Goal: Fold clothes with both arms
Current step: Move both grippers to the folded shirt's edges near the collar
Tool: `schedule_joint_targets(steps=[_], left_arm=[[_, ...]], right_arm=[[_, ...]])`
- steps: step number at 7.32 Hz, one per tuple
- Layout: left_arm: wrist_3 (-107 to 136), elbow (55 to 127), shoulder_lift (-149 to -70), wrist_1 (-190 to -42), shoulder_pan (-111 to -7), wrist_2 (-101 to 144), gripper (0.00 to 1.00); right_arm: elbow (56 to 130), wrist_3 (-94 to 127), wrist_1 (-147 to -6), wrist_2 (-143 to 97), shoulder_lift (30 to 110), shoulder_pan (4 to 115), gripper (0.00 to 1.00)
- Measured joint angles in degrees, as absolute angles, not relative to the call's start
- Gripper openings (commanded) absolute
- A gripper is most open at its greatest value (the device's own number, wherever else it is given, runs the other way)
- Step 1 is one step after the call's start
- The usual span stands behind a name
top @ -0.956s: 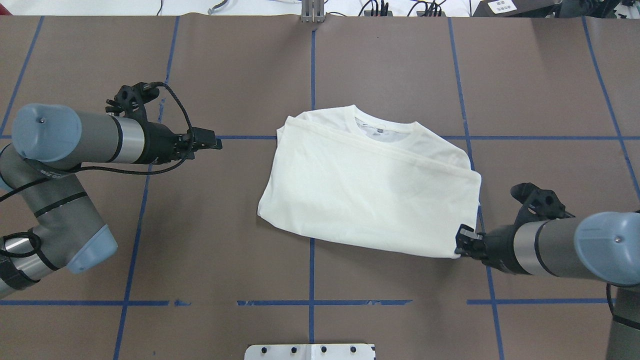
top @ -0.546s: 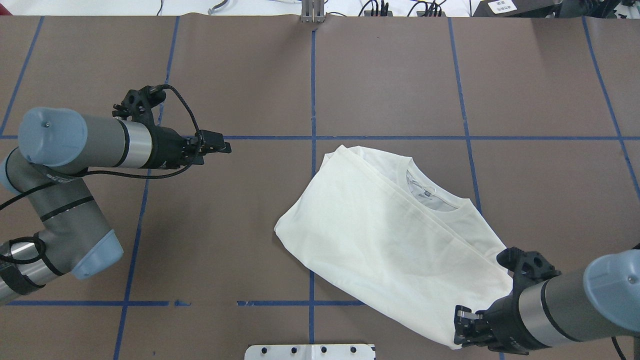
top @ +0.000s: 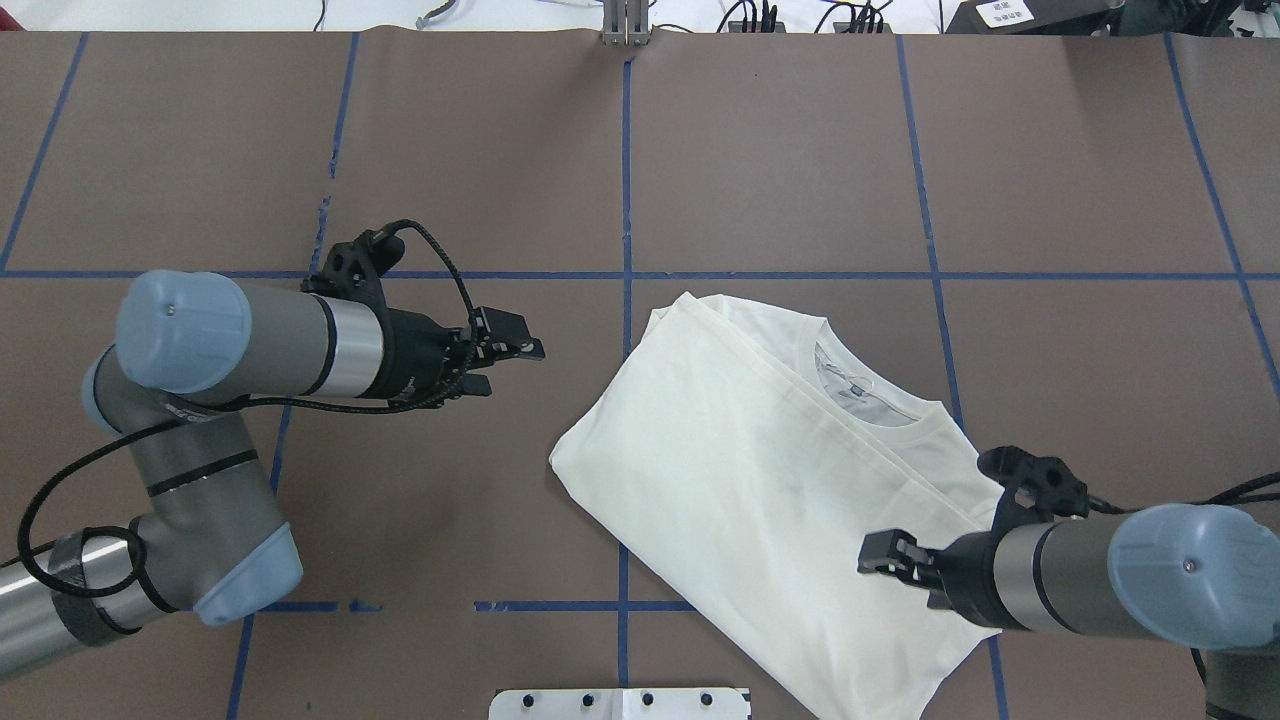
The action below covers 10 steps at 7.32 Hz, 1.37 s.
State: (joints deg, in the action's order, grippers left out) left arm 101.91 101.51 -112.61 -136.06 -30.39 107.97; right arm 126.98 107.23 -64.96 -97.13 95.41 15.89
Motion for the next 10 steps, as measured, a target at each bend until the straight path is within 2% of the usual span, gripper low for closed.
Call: schedule_joint_targets(steps=[2,5,9,10], left_arm=[[104.5,101.1,-114.4,-130.8,-24.4,104.0,0.83],[106.6,99.1,-115.3,-126.8,-19.4,100.2,0.81],[106.6,97.3,-116.7,-126.2,-18.6,98.2,0.70],[106.4,96.5,-116.9,-126.3,-18.6,97.0,0.64]], right_arm=[[122.9,104.4,-64.9,-94.2,91.4,22.0,1.00],[120.0,101.1,-64.9,-93.3,88.8,24.3,1.00],[117.6,100.9,-64.9,-93.3,87.5,24.3,1.00],[117.2,100.9,-64.9,-93.2,87.2,24.3,1.00]])
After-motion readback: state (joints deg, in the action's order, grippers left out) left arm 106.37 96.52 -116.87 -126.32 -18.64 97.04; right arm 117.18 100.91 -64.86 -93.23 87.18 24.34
